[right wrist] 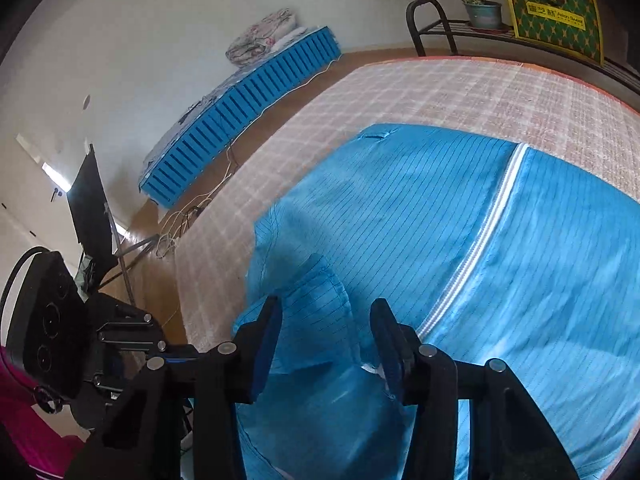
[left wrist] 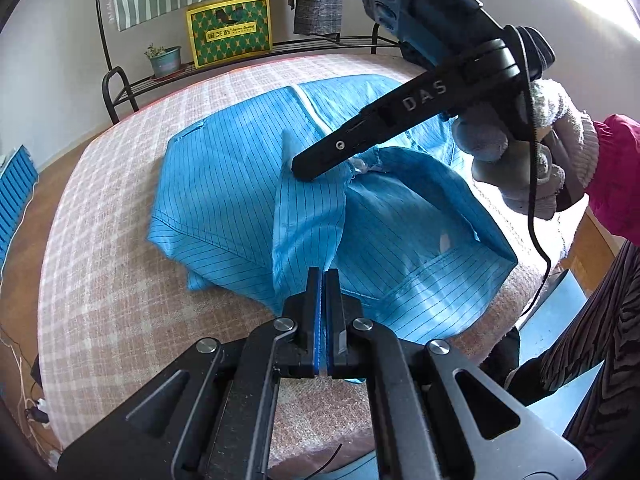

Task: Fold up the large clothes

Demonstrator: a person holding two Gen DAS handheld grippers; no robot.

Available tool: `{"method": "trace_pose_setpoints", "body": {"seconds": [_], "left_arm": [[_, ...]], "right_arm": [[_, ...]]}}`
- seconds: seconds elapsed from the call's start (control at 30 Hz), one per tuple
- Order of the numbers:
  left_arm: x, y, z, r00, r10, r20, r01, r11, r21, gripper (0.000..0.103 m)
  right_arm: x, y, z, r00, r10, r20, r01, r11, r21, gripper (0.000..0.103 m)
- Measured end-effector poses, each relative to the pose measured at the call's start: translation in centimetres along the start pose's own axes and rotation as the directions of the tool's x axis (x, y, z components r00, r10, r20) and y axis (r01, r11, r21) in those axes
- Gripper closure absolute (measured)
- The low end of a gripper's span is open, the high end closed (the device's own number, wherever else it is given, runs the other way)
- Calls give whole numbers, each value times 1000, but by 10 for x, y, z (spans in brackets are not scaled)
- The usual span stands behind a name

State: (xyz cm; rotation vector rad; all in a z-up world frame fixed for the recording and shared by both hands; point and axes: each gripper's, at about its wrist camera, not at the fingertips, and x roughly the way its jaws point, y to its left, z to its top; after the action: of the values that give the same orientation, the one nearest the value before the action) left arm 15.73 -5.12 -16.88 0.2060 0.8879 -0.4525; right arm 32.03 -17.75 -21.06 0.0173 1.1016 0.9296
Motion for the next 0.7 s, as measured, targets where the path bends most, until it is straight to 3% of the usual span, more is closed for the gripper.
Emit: {"method": "trace_pose_setpoints", "body": {"seconds": [0.03, 0.1, 0.23, 0.3, 0.37, 0.47, 0.53, 0.57, 0.67, 0.7], "left_arm": [[0, 0, 0, 1000, 0, -1, 0, 1000, 0, 103], [0, -1, -2, 1000, -1, -1, 1, 1000, 4, 103], [-3, -7, -4, 1000, 7, 9, -8, 999, 38, 103], [-3, -9, -4, 1000, 13, 13, -14, 999, 45, 103], [-4, -9, -4, 1000, 12, 12, -13, 999, 42, 103], [-4, -8, -5, 1000, 17, 16, -18, 999, 46, 103], [-3, -8, -5, 1000, 19, 15, -20, 999, 41, 103], [-3, -8, -6, 1000, 21, 14, -21, 999, 39, 103], [-4, -7, -5, 1000, 22, 17, -23, 999, 38, 103], [-4, -8, -5, 1000, 22, 18, -22, 999, 40, 103]], "right_arm": [[2, 0, -1, 1000, 8, 4, -8, 1000, 0, 79], [1, 3, -3, 1000, 10, 25, -10, 1000, -6, 103], [-3, 5, -3, 996, -68, 64, 68, 998, -4, 103], [-7, 0, -2, 995, -60, 79, 58, 998, 19, 102], [-10, -8, -1, 996, -25, 84, 20, 998, 62, 95], [-12, -12, 0, 990, -102, 96, 94, 993, 77, 99], [-15, -14, 0, 993, -48, 110, 38, 995, 89, 98], [-16, -15, 0, 994, -14, 106, 4, 995, 96, 93], [-14, -16, -1, 995, 32, 94, -43, 992, 116, 42], [-12, -17, -2, 996, 30, 87, -40, 992, 116, 39]]}}
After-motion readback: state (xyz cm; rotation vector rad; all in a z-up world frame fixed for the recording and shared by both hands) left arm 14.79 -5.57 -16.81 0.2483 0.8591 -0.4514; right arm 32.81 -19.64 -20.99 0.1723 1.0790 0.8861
